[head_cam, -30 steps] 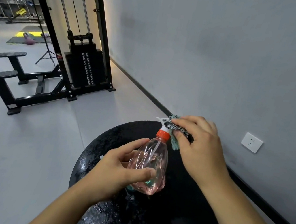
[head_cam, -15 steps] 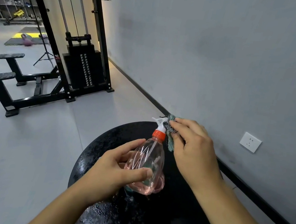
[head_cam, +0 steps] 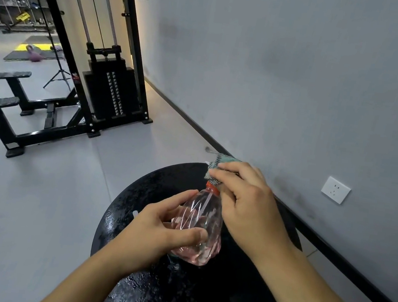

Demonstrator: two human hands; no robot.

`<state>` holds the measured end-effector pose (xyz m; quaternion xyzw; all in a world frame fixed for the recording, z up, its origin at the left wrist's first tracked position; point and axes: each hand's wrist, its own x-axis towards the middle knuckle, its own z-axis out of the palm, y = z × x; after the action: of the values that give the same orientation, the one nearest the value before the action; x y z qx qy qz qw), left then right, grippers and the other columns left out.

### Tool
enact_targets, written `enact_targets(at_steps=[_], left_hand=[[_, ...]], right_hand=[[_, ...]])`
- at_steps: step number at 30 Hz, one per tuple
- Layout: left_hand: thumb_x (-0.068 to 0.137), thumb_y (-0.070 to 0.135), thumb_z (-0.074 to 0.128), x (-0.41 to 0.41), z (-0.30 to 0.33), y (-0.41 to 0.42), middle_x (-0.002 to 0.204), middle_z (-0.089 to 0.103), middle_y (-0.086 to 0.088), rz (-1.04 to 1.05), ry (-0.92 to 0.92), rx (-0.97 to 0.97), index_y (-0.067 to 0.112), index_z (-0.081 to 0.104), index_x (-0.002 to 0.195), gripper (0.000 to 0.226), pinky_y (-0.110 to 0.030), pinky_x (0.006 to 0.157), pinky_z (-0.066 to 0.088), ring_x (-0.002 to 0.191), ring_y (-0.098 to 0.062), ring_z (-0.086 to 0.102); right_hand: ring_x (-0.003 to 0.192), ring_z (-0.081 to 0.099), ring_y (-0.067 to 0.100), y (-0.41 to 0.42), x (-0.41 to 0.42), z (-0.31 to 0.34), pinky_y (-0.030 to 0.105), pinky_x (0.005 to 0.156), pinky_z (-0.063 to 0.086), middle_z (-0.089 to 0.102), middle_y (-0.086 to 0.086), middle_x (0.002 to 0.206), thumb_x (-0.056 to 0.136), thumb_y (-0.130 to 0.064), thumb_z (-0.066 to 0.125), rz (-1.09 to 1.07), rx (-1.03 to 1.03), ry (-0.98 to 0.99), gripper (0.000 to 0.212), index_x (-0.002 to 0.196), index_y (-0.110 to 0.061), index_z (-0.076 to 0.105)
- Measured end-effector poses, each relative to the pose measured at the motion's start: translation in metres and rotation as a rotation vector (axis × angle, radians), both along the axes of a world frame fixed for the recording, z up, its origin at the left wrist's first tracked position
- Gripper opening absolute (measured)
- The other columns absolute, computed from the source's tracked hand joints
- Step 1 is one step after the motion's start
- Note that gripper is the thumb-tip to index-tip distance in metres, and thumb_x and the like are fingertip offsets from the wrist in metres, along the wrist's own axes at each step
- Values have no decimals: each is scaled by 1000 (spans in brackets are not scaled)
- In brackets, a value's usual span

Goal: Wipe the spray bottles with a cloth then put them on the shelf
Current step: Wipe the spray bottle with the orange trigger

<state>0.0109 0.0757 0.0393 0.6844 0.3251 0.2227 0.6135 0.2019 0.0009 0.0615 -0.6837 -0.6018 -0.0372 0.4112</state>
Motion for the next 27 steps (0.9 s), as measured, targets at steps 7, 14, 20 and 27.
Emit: enact_targets(at_steps=[7,14,20,27], left_hand=[[79,13,91,-4,2,2,120,79,3,-4,16,44,41,60,143,77,-33,87,64,105,-20,79],[77,10,92,0,-3,1,121,79,-1,4,-7,41,37,62,143,78,-38,92,64,106,-25,78],[71,0,96,-8,-8,13,120,74,7,84,24,189,43,67,130,79,-35,90,64,107,-18,76],[66,12,101,-10,-12,20,128,69,15,162,93,419,49,60,133,87,-43,98,60,112,-15,72]], right_hand=[[117,54,11,1,19,3,25,100,50,61,-8,123,99,-5,60,-153,28,105,32,126,-17,73],[120,52,7,1,7,0,20,103,44,61,-11,123,97,-5,61,-26,7,29,35,124,-23,75],[98,56,-7,-2,34,5,-7,87,32,65,-12,112,96,-2,64,-224,112,232,31,118,-19,78],[99,54,-21,-4,35,6,-6,87,34,66,-13,112,96,-2,65,-194,161,251,31,116,-22,78]])
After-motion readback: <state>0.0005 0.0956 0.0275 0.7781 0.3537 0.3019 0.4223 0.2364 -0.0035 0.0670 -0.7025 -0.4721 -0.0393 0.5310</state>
